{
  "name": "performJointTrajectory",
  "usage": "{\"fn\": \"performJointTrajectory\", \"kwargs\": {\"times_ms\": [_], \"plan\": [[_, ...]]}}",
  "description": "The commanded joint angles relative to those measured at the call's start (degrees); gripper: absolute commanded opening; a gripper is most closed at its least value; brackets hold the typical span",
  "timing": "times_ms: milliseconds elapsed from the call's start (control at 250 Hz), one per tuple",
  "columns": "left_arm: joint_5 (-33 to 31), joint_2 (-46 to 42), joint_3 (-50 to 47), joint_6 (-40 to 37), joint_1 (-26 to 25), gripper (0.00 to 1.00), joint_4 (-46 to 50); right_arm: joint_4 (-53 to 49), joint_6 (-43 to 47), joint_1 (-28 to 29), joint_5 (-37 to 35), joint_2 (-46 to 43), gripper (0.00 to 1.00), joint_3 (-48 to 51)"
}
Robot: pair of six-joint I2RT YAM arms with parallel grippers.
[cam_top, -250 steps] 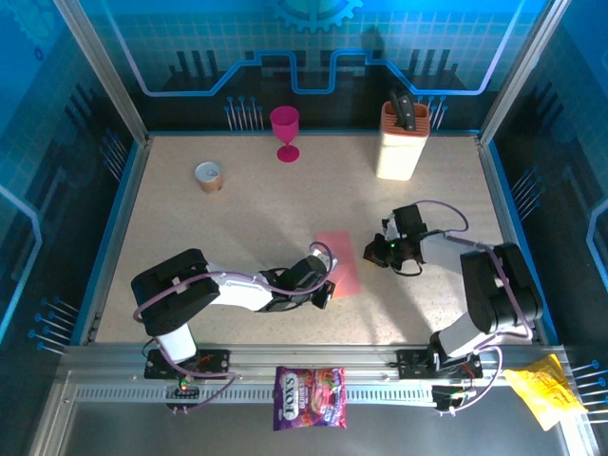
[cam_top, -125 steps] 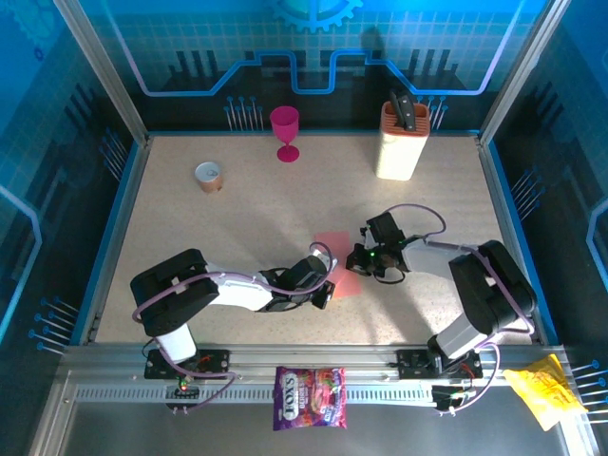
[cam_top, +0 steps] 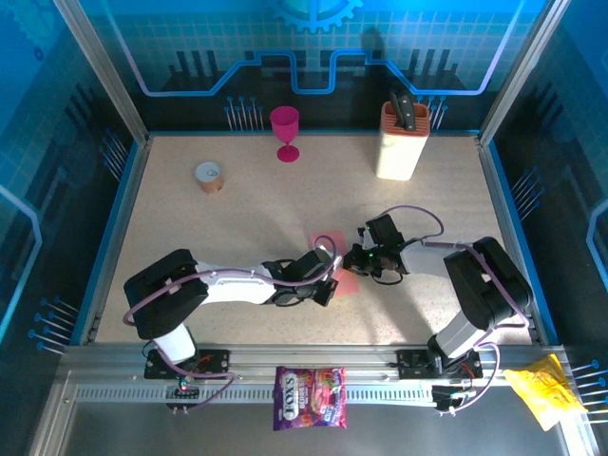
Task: Fold a paper plane with a square sheet of paper (pick it up from the middle)
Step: Fold the triangle a second time at the center of the table.
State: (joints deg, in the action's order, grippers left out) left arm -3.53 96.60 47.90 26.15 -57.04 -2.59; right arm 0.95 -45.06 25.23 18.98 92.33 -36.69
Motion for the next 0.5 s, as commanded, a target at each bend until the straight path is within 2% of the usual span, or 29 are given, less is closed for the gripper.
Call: {"fn": "performJointTrajectory", "kwargs": {"times_ms": [0, 499], "plan": [[1.2, 1.9, 3.3, -2.4, 0.6, 0.0, 2.2, -3.2, -0.5, 0.4, -3.3, 3.0, 0.0, 2.3], [1.1, 9.0, 5.1, -3.5, 3.3, 0.0, 0.0, -3.3, -0.6, 0.7, -3.7, 3.4, 0.0, 3.3]]}}
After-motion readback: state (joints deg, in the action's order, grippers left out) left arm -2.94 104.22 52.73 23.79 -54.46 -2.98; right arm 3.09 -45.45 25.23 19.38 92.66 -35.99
